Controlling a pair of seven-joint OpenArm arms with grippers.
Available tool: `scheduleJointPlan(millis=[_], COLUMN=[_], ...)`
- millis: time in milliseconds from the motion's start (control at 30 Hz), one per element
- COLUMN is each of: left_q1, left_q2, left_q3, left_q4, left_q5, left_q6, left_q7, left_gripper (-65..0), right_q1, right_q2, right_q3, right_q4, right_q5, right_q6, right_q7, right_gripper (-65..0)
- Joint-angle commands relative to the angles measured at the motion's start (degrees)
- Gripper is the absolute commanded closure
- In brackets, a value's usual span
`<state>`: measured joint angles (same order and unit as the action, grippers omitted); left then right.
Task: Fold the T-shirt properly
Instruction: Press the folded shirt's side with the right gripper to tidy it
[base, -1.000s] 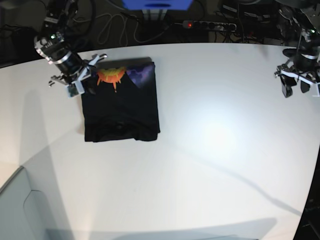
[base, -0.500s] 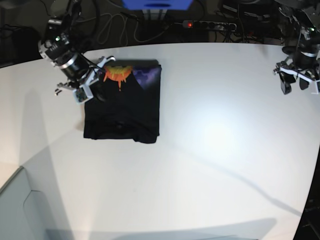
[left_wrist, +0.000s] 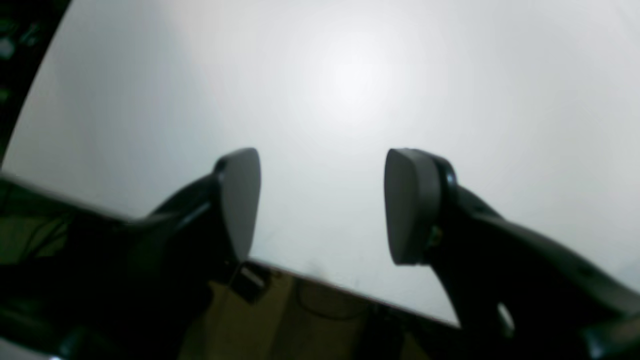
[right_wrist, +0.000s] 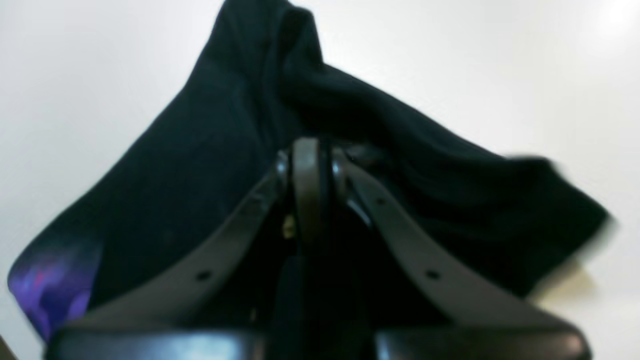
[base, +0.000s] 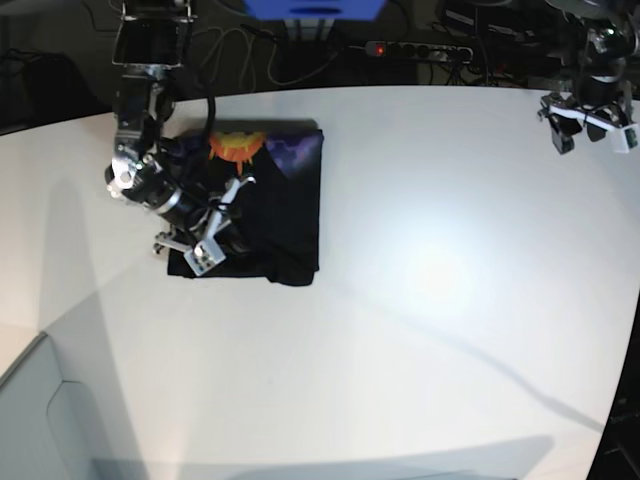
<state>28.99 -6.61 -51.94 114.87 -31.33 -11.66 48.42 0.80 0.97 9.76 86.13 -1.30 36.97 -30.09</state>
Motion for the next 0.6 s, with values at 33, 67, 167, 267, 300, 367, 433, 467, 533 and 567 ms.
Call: scheduleJointPlan(millis=[33,67,167,267,300,367,433,467,533,567], left_q1=[0.77,1.47,2.87,4.28,4.63,5.07,5.51,5.51,5.78,6.22], left_q2=[0.15,0.50,0.68,0.94,1.47,2.70,3.93,4.46,5.42,6.13], left_q3=[-2.34,-3.31,-5.24,-7.18,-7.88,-9.99,-11.75,-12.63,-14.56,-15.53], left_q4=[0.96,0.96,0.96,0.96,0.96,1.04,1.04,1.04,1.04,1.04], left_q5=[-0.27,-0.36,-0.36,-0.45,-0.45,-0.45,-0.45,-0.45,-0.45,-0.54], left_q6=[-0.08,-0.08,-0.08,-0.16,-0.16,-0.16,-0.16,-0.16,-0.16,-0.16], left_q7=[-0.91,-0.91,-0.91,-0.91,-0.91,-0.91,-0.91,-0.91,-0.91,-0.91], left_gripper=[-37.6,-37.6,-37.6,-37.6,-37.6,-37.6,-37.6,-37.6,-37.6,-37.6], right_q1=[3.38,4.52,8.21,12.43,13.40,15.42,16.56,16.83,16.92,16.74], right_q2=[0.48,0.57,0.57,0.65,0.65,0.65,0.65,0.65,0.74,1.44], right_q3=[0.31,0.31,0.57,0.75,0.75,0.75,0.75,0.75,0.75,0.75], right_q4=[-2.48,-3.89,-8.02,-14.17,-16.02,-19.09,-20.76,-21.03,-20.50,-19.27], right_q5=[0.73,0.73,0.73,0.73,0.73,0.73,0.73,0.73,0.73,0.73], right_q6=[0.08,0.08,0.08,0.08,0.08,0.00,-0.97,-2.91,-7.65,-10.11], right_q7=[1.56,1.65,1.65,1.65,1.73,2.17,4.11,5.25,7.18,8.06], right_gripper=[0.0,0.0,0.0,0.0,0.0,0.0,0.0,0.0,0.0,0.0])
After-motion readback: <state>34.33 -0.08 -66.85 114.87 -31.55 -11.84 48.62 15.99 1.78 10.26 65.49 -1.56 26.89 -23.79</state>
